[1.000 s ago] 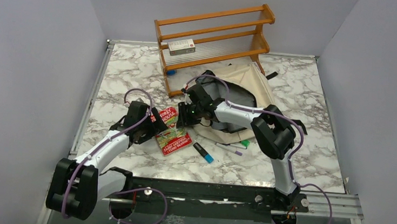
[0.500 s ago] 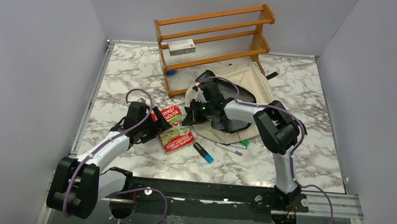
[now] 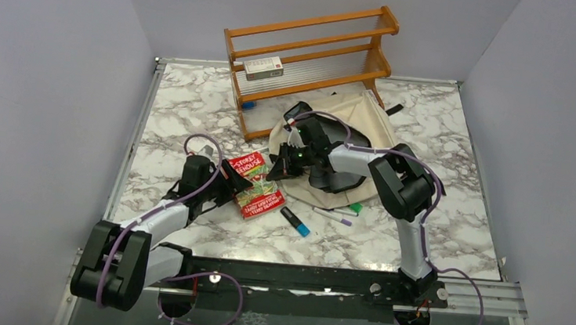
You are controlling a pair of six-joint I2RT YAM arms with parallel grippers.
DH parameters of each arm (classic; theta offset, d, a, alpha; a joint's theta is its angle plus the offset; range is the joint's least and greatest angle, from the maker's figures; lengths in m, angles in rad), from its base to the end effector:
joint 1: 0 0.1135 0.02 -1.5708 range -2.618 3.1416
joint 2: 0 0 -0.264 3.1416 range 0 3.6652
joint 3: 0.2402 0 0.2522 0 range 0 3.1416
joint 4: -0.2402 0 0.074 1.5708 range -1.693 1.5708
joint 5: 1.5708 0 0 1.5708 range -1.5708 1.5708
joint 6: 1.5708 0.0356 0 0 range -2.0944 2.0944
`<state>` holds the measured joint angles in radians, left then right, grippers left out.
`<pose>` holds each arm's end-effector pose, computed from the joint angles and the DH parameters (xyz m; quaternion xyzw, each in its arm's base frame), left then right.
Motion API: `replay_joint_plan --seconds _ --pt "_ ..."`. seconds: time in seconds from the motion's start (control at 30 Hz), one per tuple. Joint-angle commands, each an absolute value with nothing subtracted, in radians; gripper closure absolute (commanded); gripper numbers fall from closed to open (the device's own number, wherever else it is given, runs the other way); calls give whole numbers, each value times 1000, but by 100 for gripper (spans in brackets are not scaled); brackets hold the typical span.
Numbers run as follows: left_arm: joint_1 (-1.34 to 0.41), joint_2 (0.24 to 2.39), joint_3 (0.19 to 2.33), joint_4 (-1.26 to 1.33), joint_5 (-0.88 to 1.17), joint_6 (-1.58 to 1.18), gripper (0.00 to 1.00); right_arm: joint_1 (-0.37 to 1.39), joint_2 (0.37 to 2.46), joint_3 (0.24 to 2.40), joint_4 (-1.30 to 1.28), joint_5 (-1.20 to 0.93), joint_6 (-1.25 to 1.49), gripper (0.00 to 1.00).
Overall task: Pack the student bag
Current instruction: Pick up the book from the center of the board.
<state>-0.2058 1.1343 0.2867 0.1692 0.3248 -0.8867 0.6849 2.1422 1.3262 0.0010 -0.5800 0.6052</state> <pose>0.1928 -0.0519 0.1412 -0.2315 0.8624 -0.3459 0.2881 0.3327 0.2969 0.1227 -0.1409 0.8857 0.4249 0.1227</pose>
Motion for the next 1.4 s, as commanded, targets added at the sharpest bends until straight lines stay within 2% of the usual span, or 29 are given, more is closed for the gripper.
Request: replay_joint_plan --seconds 0.0,0.13,0.3,0.4,0.53,0.7,0.93,1.17,1.37 --pt "-218 1142 250 284 454 -909 38 680 2218 1281 -49 -548 574 99" --pt "-218 1097 274 305 444 -892 55 680 2210 1276 -41 -563 572 99" --pt "-218 1065 316 272 411 -864 87 680 2172 1268 -30 -561 553 99" --pt "-218 1042 356 202 379 -833 100 680 2113 1254 -12 -557 538 89" --pt "-217 993 434 90 343 -779 100 680 1995 1251 -10 -547 502 69" --pt "-215 919 588 -119 287 -673 100 680 1805 1231 -9 -478 435 54" --pt "-215 900 816 -250 387 -449 100 680 1502 1113 34 -255 329 49" --pt "-216 941 924 -231 615 -230 100 680 1174 902 274 -225 149 42" --pt "-234 989 999 -244 735 -112 100 680 1105 1010 41 -349 -49 41"
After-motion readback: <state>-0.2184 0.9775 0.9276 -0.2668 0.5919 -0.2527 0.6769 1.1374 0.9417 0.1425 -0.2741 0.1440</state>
